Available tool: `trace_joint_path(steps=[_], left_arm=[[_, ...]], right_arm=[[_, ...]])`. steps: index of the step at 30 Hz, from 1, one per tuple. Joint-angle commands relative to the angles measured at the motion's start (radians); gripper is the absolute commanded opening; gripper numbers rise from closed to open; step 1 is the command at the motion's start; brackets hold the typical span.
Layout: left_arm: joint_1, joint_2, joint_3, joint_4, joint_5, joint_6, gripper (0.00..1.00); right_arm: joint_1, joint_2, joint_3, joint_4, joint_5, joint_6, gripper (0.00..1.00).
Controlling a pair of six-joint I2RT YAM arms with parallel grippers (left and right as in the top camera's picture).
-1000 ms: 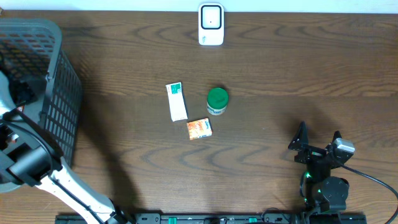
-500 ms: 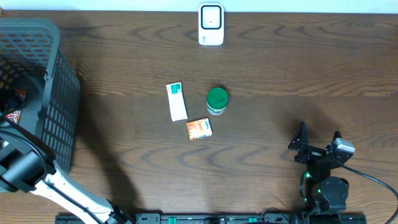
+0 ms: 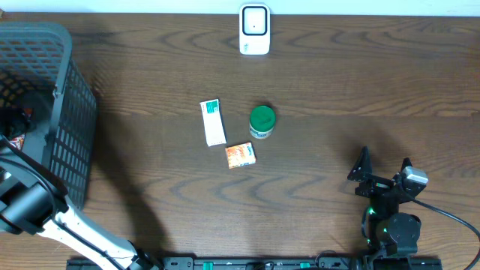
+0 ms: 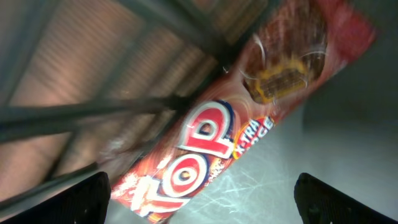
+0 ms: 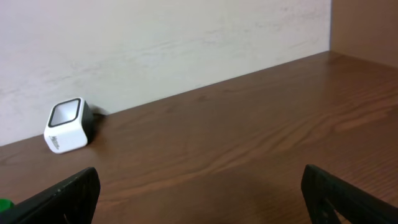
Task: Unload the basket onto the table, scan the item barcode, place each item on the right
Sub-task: 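Reach the left gripper into the basket and grasp the red Top bar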
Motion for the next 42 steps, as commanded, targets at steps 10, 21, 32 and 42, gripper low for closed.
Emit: trace_joint_path(steps=[10, 21, 32, 42], left_arm=[[0.012, 0.034, -0.123, 0.121, 0.024, 0.063, 0.95], [0.014, 0.119, -0.156, 0.13, 0.029, 0.06, 0.64], [0.006, 0.102, -0.152, 0.111, 0.029, -0.037, 0.1], [-0.019, -0.29, -0.139, 0.105, 0.259, -0.162, 0.07]], right_arm=[[0.008, -0.003, -0.002, -0.002, 0.0, -0.013, 0.99], [0.008, -0.003, -0.002, -0.002, 0.0, -0.013, 0.99], [0.008, -0.003, -0.002, -0.002, 0.0, -0.013, 0.99], [0.008, -0.003, -0.002, -0.002, 0.0, -0.013, 0.99]])
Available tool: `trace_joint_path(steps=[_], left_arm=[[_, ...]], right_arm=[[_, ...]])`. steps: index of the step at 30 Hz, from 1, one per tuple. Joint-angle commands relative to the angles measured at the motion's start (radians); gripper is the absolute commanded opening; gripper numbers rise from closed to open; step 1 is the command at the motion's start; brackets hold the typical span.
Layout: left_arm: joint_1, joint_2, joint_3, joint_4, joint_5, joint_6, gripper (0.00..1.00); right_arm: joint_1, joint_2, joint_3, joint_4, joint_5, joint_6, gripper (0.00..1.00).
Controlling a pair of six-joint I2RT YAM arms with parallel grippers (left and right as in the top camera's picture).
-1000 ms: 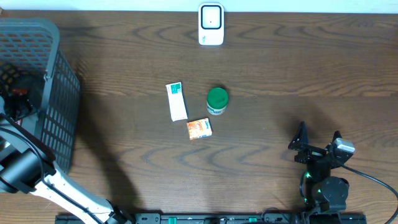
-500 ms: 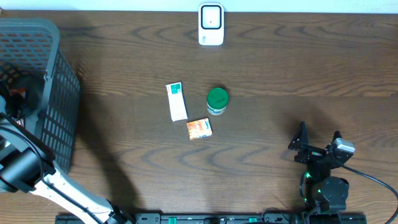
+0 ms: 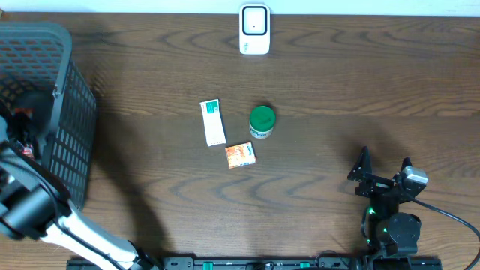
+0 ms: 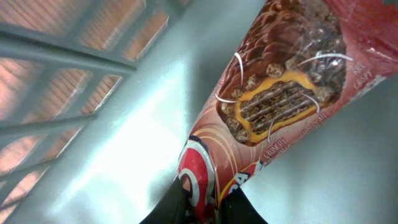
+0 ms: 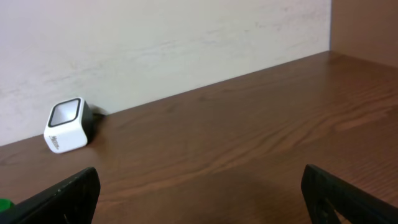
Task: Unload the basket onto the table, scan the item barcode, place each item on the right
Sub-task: 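Reach the left gripper into the basket and grasp the red Top bar, then carry the Top bar right and drop it near the right arm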
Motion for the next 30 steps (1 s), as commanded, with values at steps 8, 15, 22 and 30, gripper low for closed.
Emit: trace_joint_path(steps=[8, 15, 22, 30], left_arm=[[-0.032, -0.613, 0.023, 0.182, 0.715, -0.407, 0.08], [-0.311, -0.75, 0.022, 0.05, 0.869, -0.394, 0.07], [-0.817, -0.663, -0.019, -0.11, 0.869, -0.257, 0.07], [-1.174, -0.367, -0.024, -0.098, 0.929, -0.258, 0.08]], right_arm=[[0.008, -0.003, -0.002, -0.002, 0.0, -0.013, 0.99], [0.008, -0.003, -0.002, -0.002, 0.0, -0.013, 0.99], [0.008, -0.003, -0.002, -0.002, 0.0, -0.013, 0.99], [0.008, -0.003, -0.002, -0.002, 0.0, -0.013, 0.99]])
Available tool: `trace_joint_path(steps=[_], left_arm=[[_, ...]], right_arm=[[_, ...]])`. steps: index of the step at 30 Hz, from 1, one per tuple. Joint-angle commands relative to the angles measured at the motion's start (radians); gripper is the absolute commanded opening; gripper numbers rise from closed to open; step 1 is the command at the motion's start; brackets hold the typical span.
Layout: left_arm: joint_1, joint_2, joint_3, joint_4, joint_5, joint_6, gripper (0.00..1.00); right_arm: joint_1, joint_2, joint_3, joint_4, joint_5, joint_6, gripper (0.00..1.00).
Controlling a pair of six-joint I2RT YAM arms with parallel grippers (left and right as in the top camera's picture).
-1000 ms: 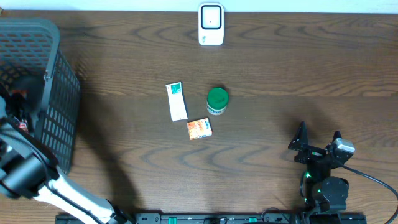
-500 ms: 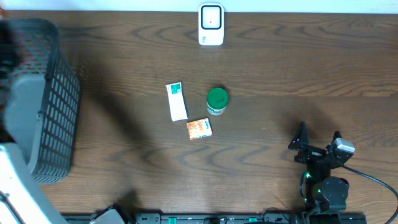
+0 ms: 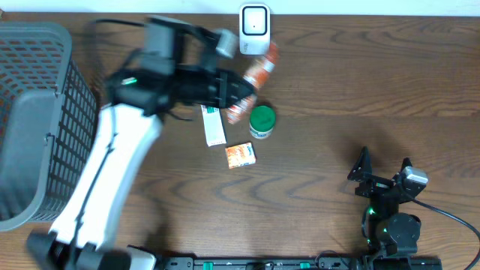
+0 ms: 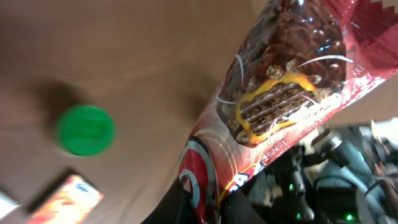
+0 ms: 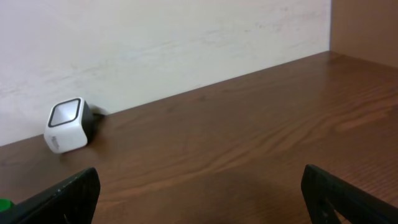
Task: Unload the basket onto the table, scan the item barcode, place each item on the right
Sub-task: 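Carry the Top bar right and drop it near the right arm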
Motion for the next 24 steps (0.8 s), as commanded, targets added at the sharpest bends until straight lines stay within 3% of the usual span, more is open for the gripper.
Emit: trace_joint_path(steps=[1, 7, 8, 9, 11, 17, 24], left_arm=[[-0.108, 0.153, -0.005, 0.017, 0.126, 0.022, 0.08], [-0.203, 0.374, -0.005, 0.125, 0.529, 0.021, 0.08], [-0.214, 0.411, -0.005, 0.15, 0.599, 0.021, 0.14], [-0.222, 0.437, -0.005, 0.172, 0.652, 0.021, 0.28], [-0.231, 0.484, -0.005, 0.219, 0.734, 0.02, 0.83], [-0.209, 0.503, -0.005, 0.271, 0.731, -0.026, 0.86], [-0.159, 0.494, 0.001, 0.454, 0.731, -0.206, 0.87]], right_arm=[[0.008, -0.003, -0.002, -0.002, 0.0, -0.013, 0.99], [0.008, -0.003, -0.002, -0.002, 0.0, -0.012, 0.99], [0.008, -0.003, -0.002, -0.002, 0.0, -0.013, 0.99], [0.008, -0.003, -0.002, -0.002, 0.0, -0.013, 0.99], [0.008, -0.003, -0.002, -0.002, 0.0, -0.013, 0.99], [0.008, -0.003, -0.002, -0.002, 0.0, -0.013, 0.99], [0.008, -0.003, -0.002, -0.002, 0.0, -0.013, 0.99]])
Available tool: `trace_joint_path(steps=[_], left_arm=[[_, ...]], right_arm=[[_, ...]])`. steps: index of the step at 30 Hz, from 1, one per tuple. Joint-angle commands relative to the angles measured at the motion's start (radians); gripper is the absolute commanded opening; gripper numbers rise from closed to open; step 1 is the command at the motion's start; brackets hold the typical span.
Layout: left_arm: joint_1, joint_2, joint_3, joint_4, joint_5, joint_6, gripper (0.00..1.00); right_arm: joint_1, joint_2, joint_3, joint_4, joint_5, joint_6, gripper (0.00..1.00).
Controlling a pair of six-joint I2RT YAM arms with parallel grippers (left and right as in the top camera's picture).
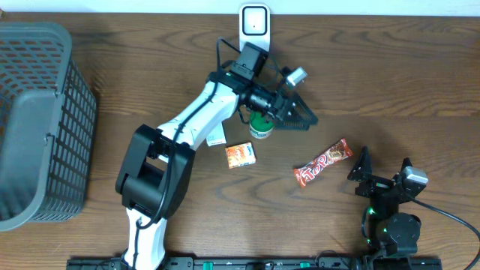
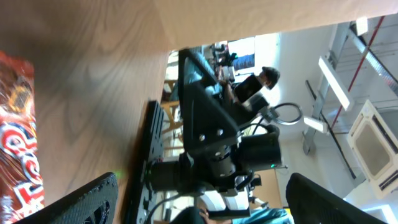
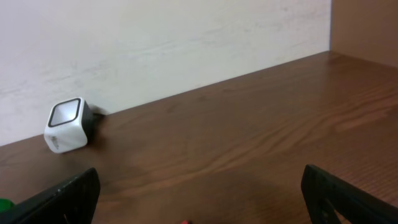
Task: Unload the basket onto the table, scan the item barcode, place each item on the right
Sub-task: 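Carry the Top bar right and drop it near the right arm, then lift the left arm and push the basket toward the left edge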
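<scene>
The red snack bar (image 1: 322, 163) lies flat on the wooden table, left of my right gripper; its end shows at the left edge of the left wrist view (image 2: 15, 143). The white scanner (image 1: 254, 28) stands at the table's far edge, seen small in the right wrist view (image 3: 65, 132). My left gripper (image 1: 304, 118) is open and empty, up and left of the bar, beside the green jar. My right gripper (image 1: 384, 176) rests open near the front right, nothing between its fingers (image 3: 62, 199).
A green-lidded jar (image 1: 261, 124), a white and green box (image 1: 216, 135) and a small orange box (image 1: 240, 154) sit mid-table, partly under my left arm. A grey mesh basket (image 1: 37, 112) fills the left side.
The left gripper, then shut on the snack bar just below the scanner, is now open and empty farther right. The bar lies on the table at the front right. The right arm is unchanged.
My left gripper was open over the snack bar inside the basket. Then it was shut on the bar there. Then it held the bar just below the scanner. Now the bar lies on the table beside the right gripper, let go.
</scene>
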Motion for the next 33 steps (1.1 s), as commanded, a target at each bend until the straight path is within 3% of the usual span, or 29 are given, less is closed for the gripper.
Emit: trace_joint_path(steps=[1, 5, 11, 13, 16, 19, 21, 26, 29, 33], left_arm=[[0.033, -0.027, 0.007, 0.089, 0.037, -0.132, 0.87], [0.067, -0.032, 0.009, 0.294, 0.0, -0.271, 0.87], [0.113, -0.087, 0.009, 0.28, -0.315, -0.294, 0.87], [0.118, -0.131, 0.01, 0.17, -0.537, -0.252, 0.87], [0.104, -0.224, 0.026, -0.091, -1.061, -0.16, 0.88], [0.068, -0.313, 0.029, -0.237, -1.537, -0.138, 0.97], [0.051, -0.368, 0.029, -0.277, -1.705, -0.1, 0.98], [0.053, -0.505, 0.029, -0.291, -1.782, -0.039, 0.98], [0.053, -0.583, 0.029, -0.259, -1.992, -0.034, 0.98], [0.053, -0.666, 0.029, -0.135, -2.101, 0.146, 0.98]], right_arm=[[0.008, -0.003, -0.002, -0.002, 0.0, -0.013, 0.99], [0.008, -0.003, -0.002, -0.002, 0.0, -0.013, 0.99], [0.008, -0.003, -0.002, -0.002, 0.0, -0.013, 0.99], [0.008, -0.003, -0.002, -0.002, 0.0, -0.013, 0.99], [0.008, -0.003, -0.002, -0.002, 0.0, -0.013, 0.99], [0.008, -0.003, -0.002, -0.002, 0.0, -0.013, 0.99], [0.008, -0.003, -0.002, -0.002, 0.0, -0.013, 0.99], [0.008, -0.003, -0.002, -0.002, 0.0, -0.013, 0.99], [0.008, -0.003, -0.002, -0.002, 0.0, -0.013, 0.99], [0.008, -0.003, -0.002, -0.002, 0.0, -0.013, 0.99]])
